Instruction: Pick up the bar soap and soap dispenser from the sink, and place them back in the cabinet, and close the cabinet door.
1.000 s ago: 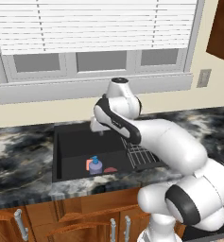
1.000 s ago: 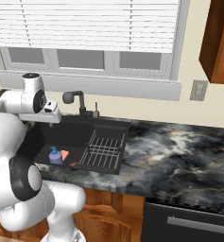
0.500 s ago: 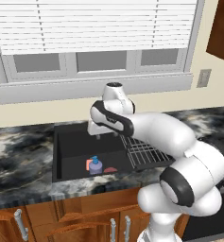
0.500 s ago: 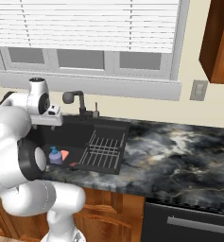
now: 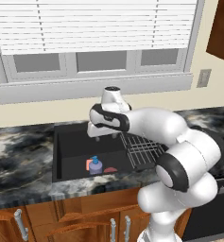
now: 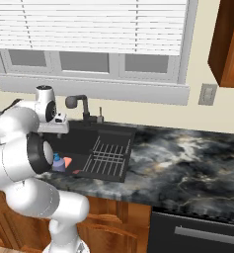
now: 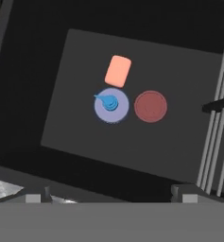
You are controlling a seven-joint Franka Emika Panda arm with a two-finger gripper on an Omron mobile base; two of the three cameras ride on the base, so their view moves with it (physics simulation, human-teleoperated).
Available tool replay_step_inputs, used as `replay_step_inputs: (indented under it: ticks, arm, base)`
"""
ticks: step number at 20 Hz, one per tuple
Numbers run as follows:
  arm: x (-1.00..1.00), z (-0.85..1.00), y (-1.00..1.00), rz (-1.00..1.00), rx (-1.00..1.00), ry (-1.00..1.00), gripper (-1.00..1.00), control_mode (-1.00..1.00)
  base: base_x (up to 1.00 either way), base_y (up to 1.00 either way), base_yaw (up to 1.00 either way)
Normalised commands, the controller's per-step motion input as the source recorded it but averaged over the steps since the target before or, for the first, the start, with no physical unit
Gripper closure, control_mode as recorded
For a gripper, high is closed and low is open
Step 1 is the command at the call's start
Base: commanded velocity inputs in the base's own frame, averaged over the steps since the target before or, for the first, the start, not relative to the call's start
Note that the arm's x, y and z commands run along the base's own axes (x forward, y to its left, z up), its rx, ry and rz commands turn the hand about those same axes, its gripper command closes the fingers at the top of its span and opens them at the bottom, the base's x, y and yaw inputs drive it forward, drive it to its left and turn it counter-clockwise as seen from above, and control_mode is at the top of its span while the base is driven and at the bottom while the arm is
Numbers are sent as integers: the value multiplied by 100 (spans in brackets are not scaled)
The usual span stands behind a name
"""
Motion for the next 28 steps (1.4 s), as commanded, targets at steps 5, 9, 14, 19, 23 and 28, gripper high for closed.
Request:
replay_step_inputs:
  ticks: [5, 9, 14, 19, 23, 28]
  arm:
    - [17, -32, 2, 2, 0, 0, -100, -100]
    - [17, -28, 5, 1, 0, 0, -100, -100]
    - [14, -26, 8, 2, 0, 0, -100, -100]
    - [20, -19, 11, 0, 0, 0, -100, -100]
    - [18, -21, 11, 0, 0, 0, -100, -100]
    - [22, -21, 7, 0, 0, 0, -100, -100]
  base:
    - [0, 0, 0]
    - [0, 0, 0]
    - [0, 0, 0]
    - [0, 0, 0]
    - [0, 0, 0]
    - [0, 0, 0]
